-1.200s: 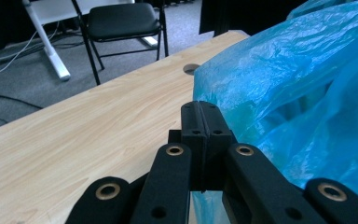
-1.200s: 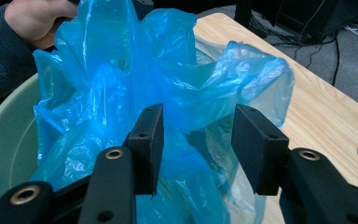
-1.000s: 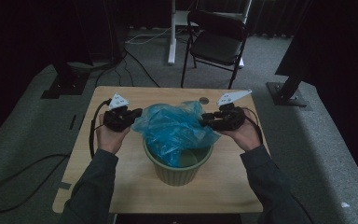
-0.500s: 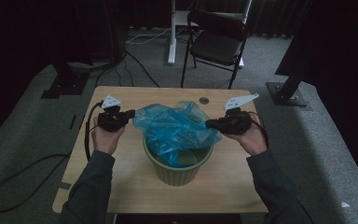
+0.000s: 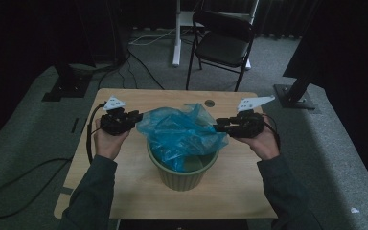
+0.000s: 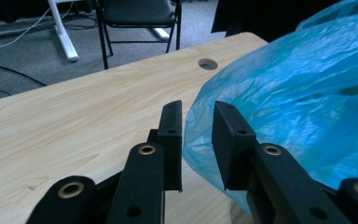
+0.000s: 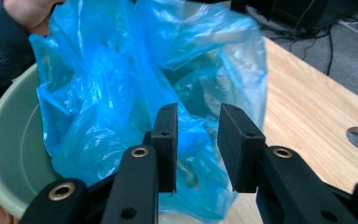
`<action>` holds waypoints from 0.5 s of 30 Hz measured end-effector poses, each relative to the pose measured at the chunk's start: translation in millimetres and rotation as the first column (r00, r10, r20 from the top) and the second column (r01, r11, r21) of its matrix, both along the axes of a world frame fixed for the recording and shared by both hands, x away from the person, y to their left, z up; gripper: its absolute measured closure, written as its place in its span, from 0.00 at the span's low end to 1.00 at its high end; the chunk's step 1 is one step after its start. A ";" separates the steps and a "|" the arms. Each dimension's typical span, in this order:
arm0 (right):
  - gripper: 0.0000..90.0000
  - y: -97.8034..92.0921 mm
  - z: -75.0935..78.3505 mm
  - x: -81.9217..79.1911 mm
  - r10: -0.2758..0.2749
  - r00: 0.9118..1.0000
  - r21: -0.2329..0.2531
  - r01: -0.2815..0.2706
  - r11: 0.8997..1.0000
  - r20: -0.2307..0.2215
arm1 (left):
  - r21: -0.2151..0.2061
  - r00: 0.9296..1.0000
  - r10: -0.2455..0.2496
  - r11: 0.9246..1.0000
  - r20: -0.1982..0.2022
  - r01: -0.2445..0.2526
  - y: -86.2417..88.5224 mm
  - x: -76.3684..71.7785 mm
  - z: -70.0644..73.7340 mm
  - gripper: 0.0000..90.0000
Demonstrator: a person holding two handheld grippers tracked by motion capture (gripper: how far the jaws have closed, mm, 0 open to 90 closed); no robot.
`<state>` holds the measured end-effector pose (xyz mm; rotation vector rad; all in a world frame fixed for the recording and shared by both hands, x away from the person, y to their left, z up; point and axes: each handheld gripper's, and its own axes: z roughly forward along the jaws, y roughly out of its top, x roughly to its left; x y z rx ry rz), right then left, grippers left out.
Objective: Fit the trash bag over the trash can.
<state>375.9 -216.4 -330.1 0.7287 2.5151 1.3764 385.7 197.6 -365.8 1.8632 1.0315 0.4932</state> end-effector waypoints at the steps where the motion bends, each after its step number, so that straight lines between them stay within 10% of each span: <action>1: 0.75 -1.7 0.6 -0.3 -0.010 1.000 0.004 0.010 1.000 0.003 | -0.006 1.000 -0.002 1.000 0.002 0.002 0.3 -0.9 1.5 0.80; 15: 0.73 -2.5 -11.9 -1.9 -0.021 0.999 -0.021 0.020 1.000 -0.043 | -0.042 0.989 -0.143 0.989 -0.022 0.142 -12.1 -19.4 4.1 0.70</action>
